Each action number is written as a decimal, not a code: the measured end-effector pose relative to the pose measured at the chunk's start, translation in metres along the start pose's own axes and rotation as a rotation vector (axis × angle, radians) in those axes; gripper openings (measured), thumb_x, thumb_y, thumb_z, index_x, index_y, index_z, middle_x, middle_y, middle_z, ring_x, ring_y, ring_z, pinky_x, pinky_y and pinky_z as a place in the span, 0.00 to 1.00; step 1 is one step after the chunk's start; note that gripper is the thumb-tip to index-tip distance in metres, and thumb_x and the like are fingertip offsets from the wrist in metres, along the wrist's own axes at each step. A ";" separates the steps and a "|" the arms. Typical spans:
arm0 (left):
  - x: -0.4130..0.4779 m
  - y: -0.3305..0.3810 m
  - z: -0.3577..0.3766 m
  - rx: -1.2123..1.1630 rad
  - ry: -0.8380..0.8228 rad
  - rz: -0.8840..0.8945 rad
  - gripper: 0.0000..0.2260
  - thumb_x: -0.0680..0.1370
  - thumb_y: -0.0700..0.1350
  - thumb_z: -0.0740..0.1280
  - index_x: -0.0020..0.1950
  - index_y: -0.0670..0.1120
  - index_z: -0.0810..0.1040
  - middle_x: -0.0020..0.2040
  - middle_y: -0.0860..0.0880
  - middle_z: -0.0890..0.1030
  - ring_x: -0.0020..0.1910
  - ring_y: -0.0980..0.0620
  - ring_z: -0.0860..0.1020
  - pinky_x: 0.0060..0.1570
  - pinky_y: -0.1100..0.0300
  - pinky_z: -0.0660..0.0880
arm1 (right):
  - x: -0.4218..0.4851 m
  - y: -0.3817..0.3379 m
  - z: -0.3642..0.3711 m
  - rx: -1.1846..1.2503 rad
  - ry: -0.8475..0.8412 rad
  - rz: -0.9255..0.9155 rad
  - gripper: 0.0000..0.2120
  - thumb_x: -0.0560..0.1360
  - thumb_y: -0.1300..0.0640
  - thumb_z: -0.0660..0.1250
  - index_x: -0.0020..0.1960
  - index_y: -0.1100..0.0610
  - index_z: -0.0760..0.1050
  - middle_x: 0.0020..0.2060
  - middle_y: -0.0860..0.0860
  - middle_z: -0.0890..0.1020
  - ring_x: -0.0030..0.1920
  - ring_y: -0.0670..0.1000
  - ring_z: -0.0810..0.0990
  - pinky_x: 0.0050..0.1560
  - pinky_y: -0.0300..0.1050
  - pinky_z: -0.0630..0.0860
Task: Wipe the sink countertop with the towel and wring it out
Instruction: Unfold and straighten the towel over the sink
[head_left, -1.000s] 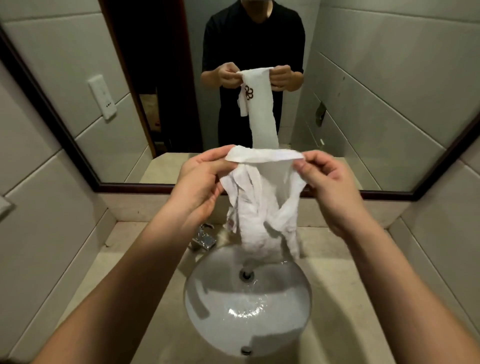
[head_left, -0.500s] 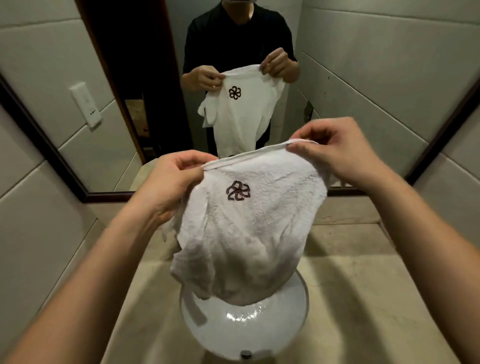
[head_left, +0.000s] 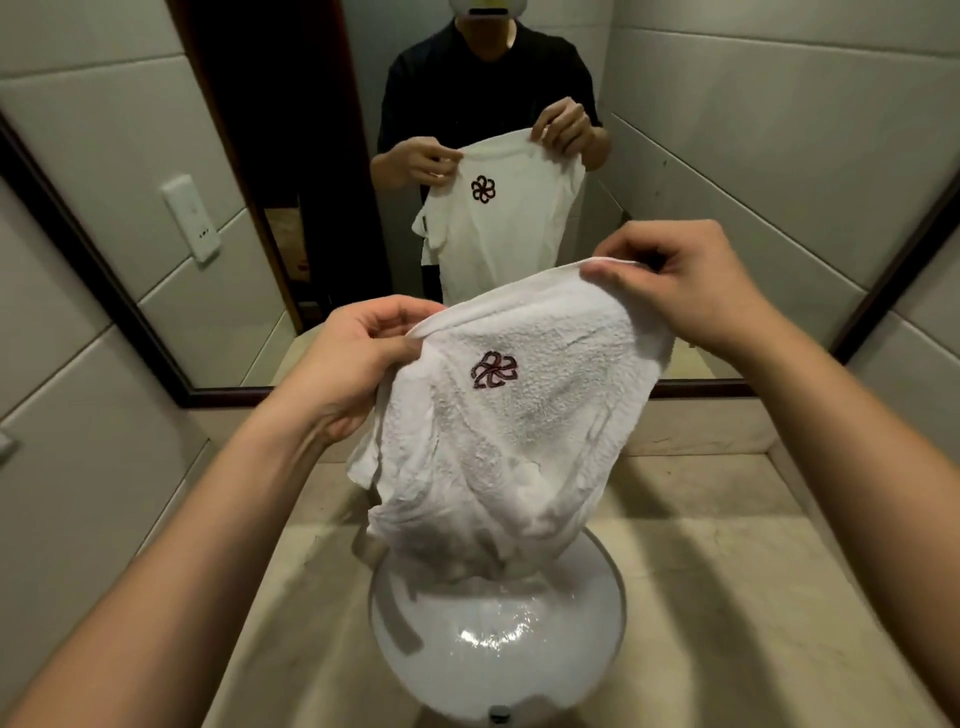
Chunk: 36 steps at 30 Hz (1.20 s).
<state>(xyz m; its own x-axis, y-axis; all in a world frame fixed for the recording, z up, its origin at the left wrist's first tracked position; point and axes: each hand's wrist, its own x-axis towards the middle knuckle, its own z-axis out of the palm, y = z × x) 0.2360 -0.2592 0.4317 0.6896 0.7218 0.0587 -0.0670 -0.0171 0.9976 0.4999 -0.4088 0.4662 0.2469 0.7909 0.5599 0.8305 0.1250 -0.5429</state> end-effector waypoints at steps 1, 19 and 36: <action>0.002 0.003 0.001 -0.005 0.010 0.007 0.18 0.75 0.22 0.63 0.53 0.41 0.84 0.43 0.47 0.88 0.40 0.53 0.85 0.38 0.62 0.82 | -0.002 0.002 -0.001 0.025 -0.015 0.034 0.07 0.78 0.54 0.75 0.47 0.58 0.85 0.37 0.45 0.84 0.38 0.38 0.78 0.41 0.33 0.72; 0.018 0.049 0.048 0.124 -0.037 0.194 0.19 0.75 0.31 0.74 0.64 0.43 0.82 0.53 0.44 0.87 0.50 0.52 0.86 0.50 0.58 0.83 | -0.024 -0.046 0.069 0.613 -0.062 0.345 0.08 0.75 0.57 0.77 0.47 0.62 0.85 0.40 0.55 0.88 0.41 0.51 0.84 0.43 0.48 0.79; -0.032 -0.158 0.015 -0.233 -0.091 -0.266 0.21 0.70 0.40 0.79 0.62 0.41 0.81 0.60 0.36 0.84 0.52 0.45 0.86 0.48 0.55 0.83 | -0.011 -0.037 0.026 0.984 0.333 0.589 0.09 0.79 0.55 0.70 0.46 0.61 0.82 0.39 0.56 0.88 0.40 0.52 0.88 0.39 0.47 0.84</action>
<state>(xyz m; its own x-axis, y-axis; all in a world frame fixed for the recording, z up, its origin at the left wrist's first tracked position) 0.2356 -0.2902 0.2730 0.7657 0.6150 -0.1886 -0.0313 0.3285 0.9440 0.4532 -0.4068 0.4640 0.6995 0.7044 0.1202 -0.1569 0.3154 -0.9359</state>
